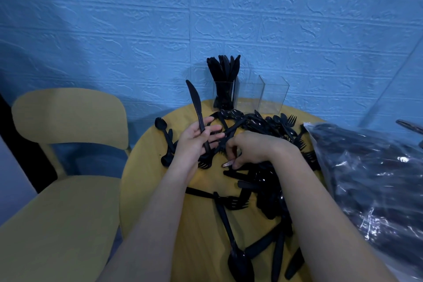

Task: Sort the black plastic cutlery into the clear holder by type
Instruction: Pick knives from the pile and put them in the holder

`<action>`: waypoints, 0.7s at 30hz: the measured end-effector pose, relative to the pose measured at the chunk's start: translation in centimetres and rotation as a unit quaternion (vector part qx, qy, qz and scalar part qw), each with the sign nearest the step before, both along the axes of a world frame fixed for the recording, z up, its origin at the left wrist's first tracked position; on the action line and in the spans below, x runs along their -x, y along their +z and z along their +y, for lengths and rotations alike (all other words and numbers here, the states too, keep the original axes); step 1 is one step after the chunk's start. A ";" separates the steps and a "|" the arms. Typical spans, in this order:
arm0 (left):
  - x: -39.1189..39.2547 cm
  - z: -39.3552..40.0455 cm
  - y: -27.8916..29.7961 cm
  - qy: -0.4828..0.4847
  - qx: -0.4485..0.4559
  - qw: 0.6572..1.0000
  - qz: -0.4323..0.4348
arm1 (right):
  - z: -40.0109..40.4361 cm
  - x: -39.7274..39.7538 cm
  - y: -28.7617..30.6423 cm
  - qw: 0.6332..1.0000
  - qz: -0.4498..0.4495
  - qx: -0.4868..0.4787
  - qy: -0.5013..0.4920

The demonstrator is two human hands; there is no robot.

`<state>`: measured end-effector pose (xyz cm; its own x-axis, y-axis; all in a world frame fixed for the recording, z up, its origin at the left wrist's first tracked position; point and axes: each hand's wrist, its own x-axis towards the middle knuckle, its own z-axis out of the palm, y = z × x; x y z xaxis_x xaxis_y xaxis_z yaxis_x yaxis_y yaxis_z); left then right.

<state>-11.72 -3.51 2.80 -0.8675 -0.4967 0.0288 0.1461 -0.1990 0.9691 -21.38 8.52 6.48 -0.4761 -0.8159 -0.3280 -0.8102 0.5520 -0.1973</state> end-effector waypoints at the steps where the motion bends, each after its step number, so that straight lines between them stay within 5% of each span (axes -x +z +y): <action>1: 0.0 0.0 0.1 0.003 -0.004 1.000 0.003 | 0.0 0.2 -0.1 1.000 0.001 0.014 -0.003; 8: -0.1 0.0 0.3 0.005 -0.008 1.000 0.013 | 0.4 0.6 0.2 1.000 -0.017 -0.025 -0.002; 13: 0.0 0.1 0.1 0.003 -0.007 1.000 0.009 | 2.3 0.2 1.4 0.997 0.067 0.010 -0.021; 17: 0.1 0.2 0.0 -0.003 -0.001 1.000 0.001 | 4.3 -1.2 0.1 0.991 0.079 -0.107 -0.011; 21: 0.0 0.2 0.0 -0.001 -0.003 1.000 0.000 | 6.3 -1.1 0.1 0.990 0.060 -0.121 -0.043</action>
